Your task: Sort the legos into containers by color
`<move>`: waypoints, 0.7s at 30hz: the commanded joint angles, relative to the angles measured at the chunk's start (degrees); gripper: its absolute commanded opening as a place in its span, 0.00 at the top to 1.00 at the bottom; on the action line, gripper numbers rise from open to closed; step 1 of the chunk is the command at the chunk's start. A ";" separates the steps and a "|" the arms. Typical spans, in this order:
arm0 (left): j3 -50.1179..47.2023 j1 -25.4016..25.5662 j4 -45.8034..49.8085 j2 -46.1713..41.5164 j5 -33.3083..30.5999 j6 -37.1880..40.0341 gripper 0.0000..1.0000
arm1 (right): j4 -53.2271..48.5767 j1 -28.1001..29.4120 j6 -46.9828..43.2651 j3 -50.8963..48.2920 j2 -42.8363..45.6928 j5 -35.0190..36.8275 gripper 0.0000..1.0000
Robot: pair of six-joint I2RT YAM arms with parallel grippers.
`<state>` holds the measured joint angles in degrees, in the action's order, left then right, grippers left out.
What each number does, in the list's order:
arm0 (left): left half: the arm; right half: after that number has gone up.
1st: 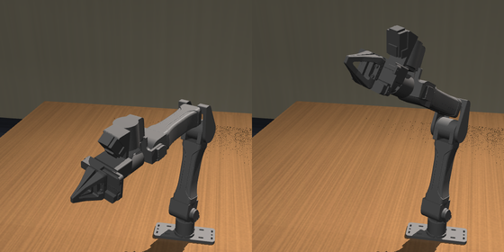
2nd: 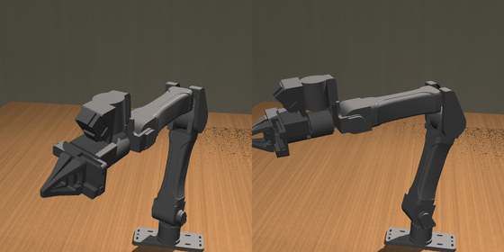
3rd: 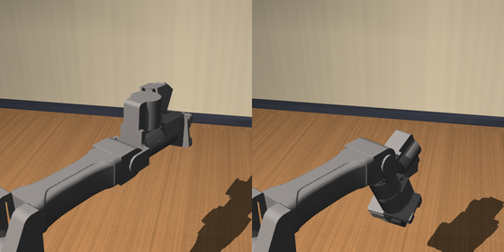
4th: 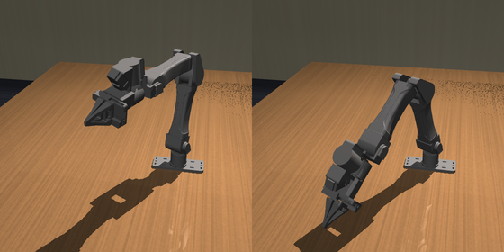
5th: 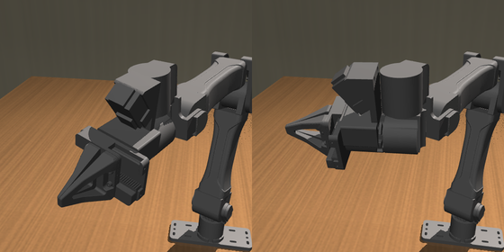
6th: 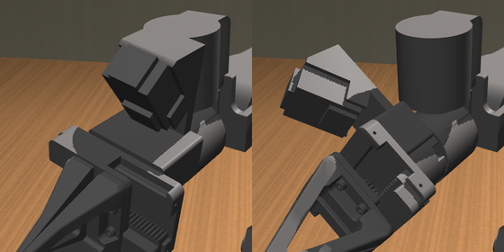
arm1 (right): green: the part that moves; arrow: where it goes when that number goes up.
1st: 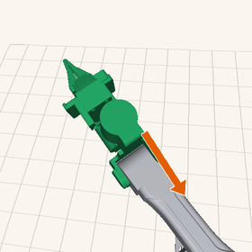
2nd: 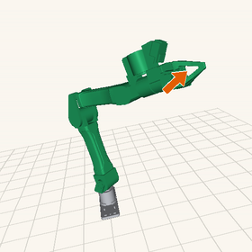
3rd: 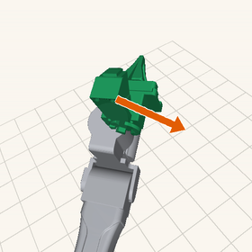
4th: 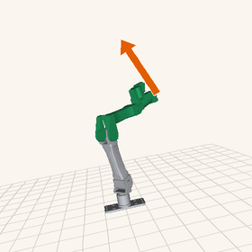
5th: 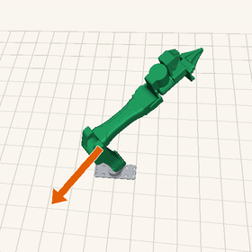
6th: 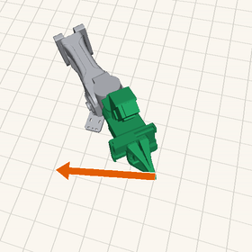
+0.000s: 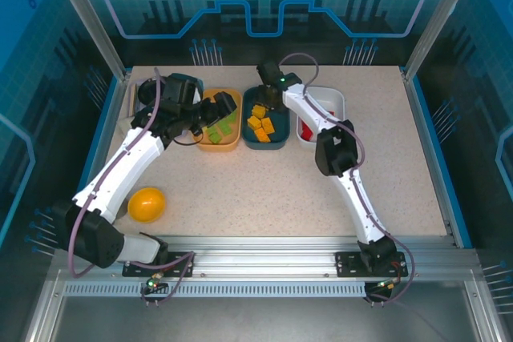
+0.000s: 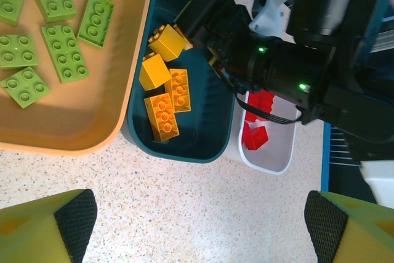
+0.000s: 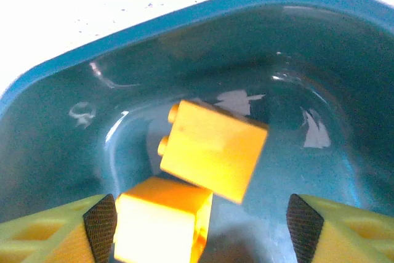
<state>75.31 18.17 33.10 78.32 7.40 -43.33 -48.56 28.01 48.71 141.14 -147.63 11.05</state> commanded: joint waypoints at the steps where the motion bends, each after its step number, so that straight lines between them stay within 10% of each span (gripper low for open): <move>1: 0.47 0.20 2.66 -3.02 0.14 1.56 0.08 | 1.40 1.61 -2.25 -7.35 13.47 1.67 0.22; 15: -6.37 -0.22 8.52 -12.33 -0.69 3.43 0.01 | 16.24 4.26 -19.20 -68.98 68.34 -0.50 0.00; 21: -9.61 -0.16 11.99 -15.83 -9.04 6.72 0.01 | 7.56 3.18 -22.77 -79.98 86.16 10.28 0.00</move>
<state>67.35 18.17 41.71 64.86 4.62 -39.83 -36.95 31.83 28.97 62.89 -66.85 13.26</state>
